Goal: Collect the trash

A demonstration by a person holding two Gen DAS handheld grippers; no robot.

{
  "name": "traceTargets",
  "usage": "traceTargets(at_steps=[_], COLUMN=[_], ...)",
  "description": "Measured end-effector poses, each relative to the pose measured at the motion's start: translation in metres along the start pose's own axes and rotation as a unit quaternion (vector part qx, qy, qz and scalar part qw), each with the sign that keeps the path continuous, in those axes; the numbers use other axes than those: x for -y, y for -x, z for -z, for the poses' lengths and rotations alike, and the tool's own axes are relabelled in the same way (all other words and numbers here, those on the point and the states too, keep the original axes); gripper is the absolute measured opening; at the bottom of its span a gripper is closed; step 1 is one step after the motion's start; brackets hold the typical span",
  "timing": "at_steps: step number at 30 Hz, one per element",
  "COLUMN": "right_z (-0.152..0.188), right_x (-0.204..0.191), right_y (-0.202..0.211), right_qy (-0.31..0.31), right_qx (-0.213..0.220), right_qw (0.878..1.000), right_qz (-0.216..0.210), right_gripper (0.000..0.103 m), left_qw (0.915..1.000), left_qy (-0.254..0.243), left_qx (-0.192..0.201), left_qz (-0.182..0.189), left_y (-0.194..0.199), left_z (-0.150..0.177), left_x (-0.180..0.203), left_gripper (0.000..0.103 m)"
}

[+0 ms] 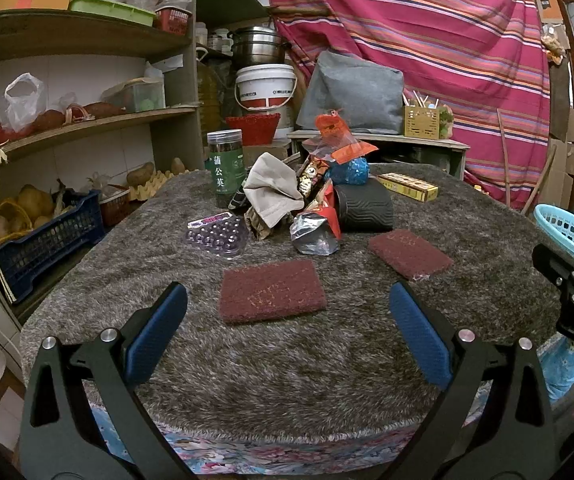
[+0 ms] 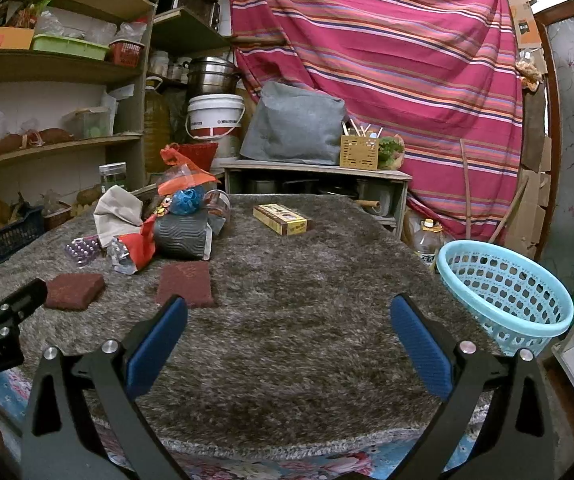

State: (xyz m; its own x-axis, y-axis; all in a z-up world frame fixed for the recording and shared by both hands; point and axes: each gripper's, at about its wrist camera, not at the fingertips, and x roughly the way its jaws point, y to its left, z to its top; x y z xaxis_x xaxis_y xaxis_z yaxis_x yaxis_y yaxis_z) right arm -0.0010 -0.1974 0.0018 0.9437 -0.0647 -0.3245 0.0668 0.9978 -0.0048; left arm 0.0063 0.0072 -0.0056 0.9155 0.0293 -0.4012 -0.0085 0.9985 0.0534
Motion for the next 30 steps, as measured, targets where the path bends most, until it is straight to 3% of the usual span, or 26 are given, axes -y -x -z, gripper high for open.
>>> traceTargets(at_steps=[30], right_z=[-0.0031], right_x=[0.0018], right_y=[0.0023], right_qy=[0.002], right_qx=[0.003], right_qw=[1.000], right_qz=[0.002], right_gripper=[0.099], left_qw=[1.0000], left_qy=[0.002], left_qx=[0.002], left_qz=[-0.004], left_y=[-0.0057], left_z=[-0.0044], left_x=[-0.0050], left_gripper=[0.098])
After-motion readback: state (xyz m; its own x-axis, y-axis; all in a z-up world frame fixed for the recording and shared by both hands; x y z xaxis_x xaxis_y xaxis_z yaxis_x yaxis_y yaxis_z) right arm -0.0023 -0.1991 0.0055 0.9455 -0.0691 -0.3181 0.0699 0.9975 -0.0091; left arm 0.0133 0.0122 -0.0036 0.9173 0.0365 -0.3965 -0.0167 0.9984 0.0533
